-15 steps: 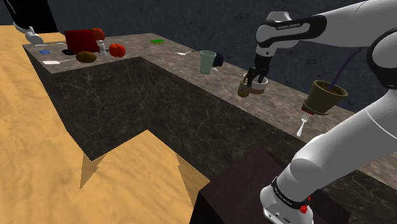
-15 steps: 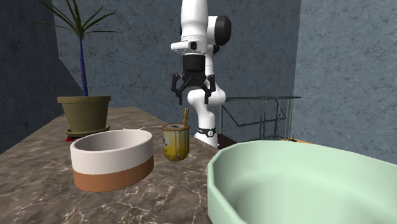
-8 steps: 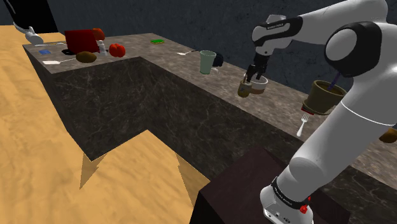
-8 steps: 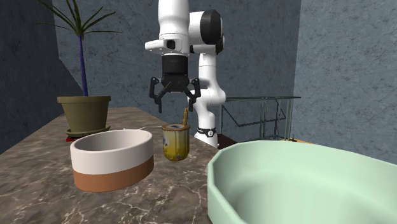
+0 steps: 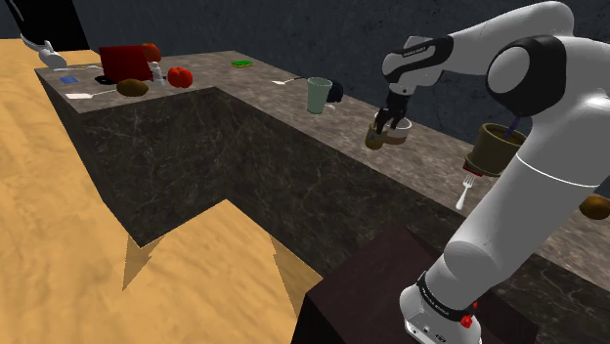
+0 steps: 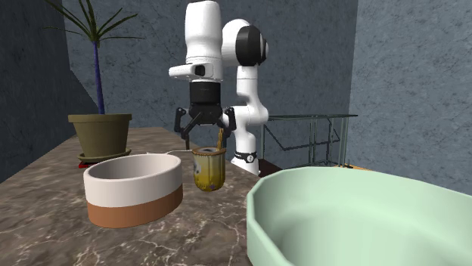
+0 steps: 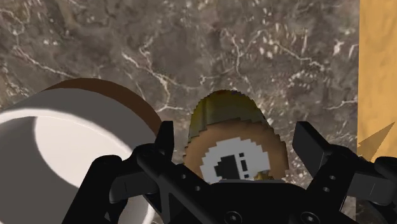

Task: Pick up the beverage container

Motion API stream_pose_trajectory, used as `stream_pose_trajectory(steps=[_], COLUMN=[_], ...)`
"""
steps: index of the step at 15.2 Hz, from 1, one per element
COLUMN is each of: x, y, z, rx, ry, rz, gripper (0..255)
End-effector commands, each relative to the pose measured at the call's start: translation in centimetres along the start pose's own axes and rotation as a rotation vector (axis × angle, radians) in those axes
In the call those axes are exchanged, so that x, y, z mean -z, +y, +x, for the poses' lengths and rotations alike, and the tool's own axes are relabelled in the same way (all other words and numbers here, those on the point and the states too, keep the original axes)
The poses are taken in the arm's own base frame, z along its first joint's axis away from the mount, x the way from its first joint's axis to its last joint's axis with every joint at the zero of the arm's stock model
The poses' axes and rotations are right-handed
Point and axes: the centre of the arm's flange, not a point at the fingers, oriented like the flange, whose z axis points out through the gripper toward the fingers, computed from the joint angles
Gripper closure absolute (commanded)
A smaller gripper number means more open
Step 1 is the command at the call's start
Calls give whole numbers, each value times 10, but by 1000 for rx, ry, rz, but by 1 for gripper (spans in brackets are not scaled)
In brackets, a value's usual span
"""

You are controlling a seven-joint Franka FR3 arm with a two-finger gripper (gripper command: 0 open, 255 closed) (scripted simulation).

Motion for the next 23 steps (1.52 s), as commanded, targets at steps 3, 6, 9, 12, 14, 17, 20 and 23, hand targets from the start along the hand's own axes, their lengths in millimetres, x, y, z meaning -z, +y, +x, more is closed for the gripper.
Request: stream_pose_trajectory(steps=[3, 6, 9, 12, 14, 17, 20, 23], x=[-4, -4, -5, 1, 11, 27, 43, 59], y=[-2, -2, -2, -1, -1, -1, -1, -1], z=[-1, -1, -1, 0, 0, 0, 0, 0], rx=[0, 0, 0, 0, 0, 0, 0, 0], ry=[0, 0, 0, 0, 0, 0, 0, 0], rz=[0, 0, 0, 0, 0, 0, 0, 0], gripper=[255, 255, 255, 255, 255, 255, 255, 255])
